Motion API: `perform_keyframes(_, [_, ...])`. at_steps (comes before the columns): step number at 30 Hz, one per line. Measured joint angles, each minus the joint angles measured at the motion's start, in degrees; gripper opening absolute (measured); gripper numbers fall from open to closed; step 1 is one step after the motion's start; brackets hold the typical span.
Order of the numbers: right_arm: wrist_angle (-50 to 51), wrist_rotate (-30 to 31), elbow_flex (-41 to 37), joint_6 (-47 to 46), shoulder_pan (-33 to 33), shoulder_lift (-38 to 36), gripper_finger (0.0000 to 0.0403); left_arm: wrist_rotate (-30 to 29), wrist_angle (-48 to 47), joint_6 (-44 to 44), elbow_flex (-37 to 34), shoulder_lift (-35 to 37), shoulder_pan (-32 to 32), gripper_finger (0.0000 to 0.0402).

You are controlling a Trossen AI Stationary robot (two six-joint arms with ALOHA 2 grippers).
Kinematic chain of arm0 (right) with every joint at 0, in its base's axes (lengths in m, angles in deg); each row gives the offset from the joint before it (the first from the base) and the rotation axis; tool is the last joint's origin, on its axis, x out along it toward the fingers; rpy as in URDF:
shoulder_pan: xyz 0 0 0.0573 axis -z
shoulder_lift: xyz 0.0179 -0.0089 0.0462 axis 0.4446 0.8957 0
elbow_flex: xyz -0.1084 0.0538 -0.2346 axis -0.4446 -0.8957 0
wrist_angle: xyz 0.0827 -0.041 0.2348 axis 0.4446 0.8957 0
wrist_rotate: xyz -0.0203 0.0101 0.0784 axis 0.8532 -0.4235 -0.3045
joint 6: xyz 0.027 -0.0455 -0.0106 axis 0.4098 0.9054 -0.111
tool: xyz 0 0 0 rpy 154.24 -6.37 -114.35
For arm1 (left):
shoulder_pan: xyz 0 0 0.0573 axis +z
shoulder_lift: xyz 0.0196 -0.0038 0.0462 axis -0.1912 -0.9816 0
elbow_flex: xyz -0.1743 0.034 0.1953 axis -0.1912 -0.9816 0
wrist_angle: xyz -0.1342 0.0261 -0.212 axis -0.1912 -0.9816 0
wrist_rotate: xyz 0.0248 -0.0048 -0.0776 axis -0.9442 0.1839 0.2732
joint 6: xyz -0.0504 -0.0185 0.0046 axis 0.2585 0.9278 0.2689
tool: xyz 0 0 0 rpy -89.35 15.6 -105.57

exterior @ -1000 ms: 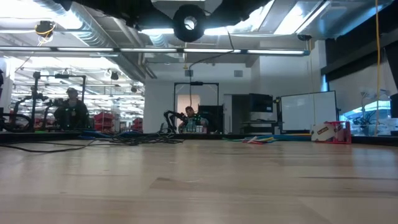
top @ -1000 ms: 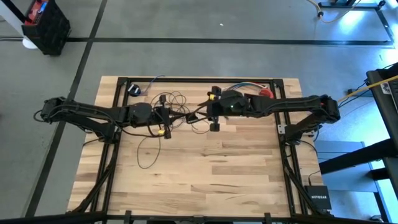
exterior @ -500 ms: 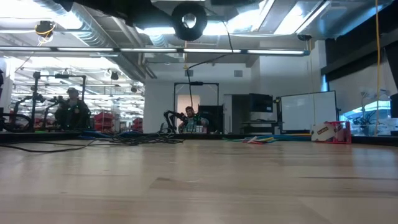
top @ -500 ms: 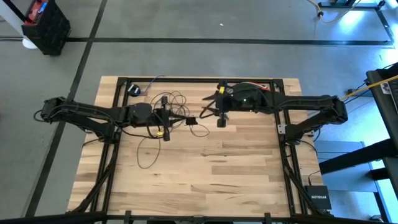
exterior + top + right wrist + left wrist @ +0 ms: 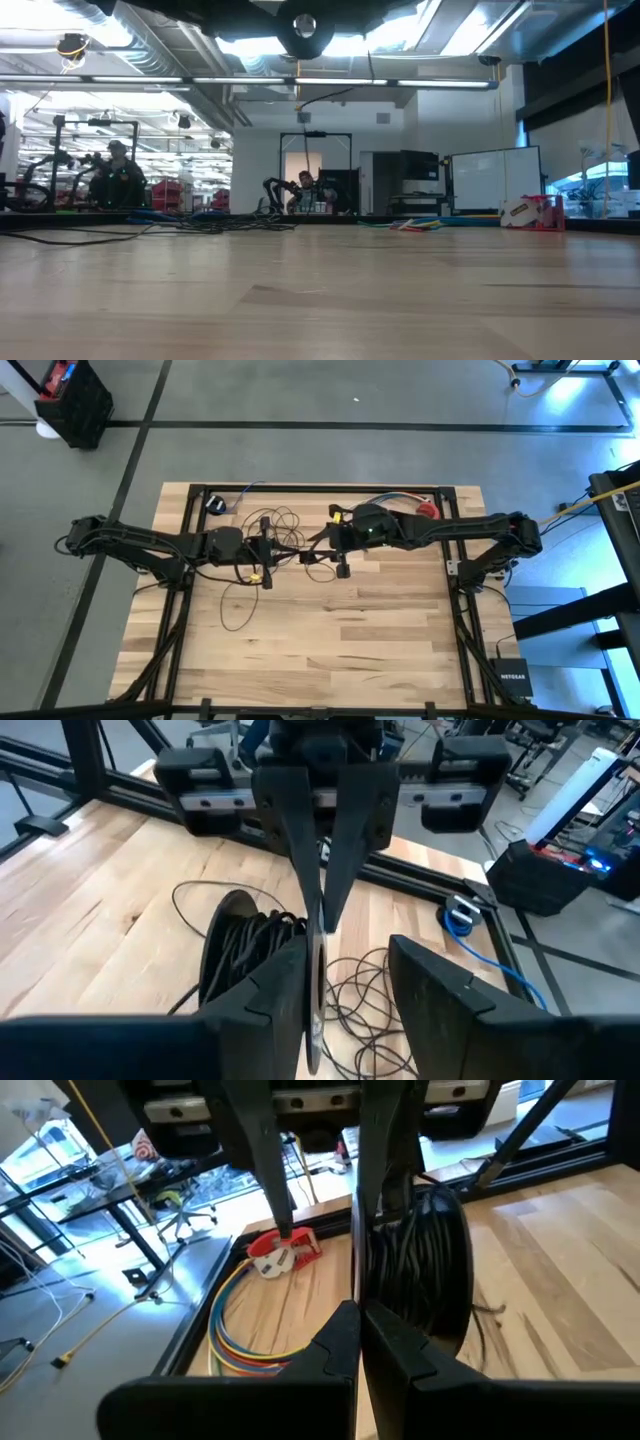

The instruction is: Coiling cords

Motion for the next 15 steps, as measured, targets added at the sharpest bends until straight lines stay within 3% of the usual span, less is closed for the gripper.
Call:
perform_keyframes(7, [0.4, 0.1, 0.0, 0.2, 0.0, 0.0, 0.0127, 0.0, 0.5, 0.3, 0.0, 0.0, 0.0, 0.0001])
perform_keyframes(15, [1.8, 0.1, 0.0, 0.8, 0.0, 0.3, 0.0014, -0.2, 0.9, 1.2, 0.0, 0.0, 0.0, 0.0002])
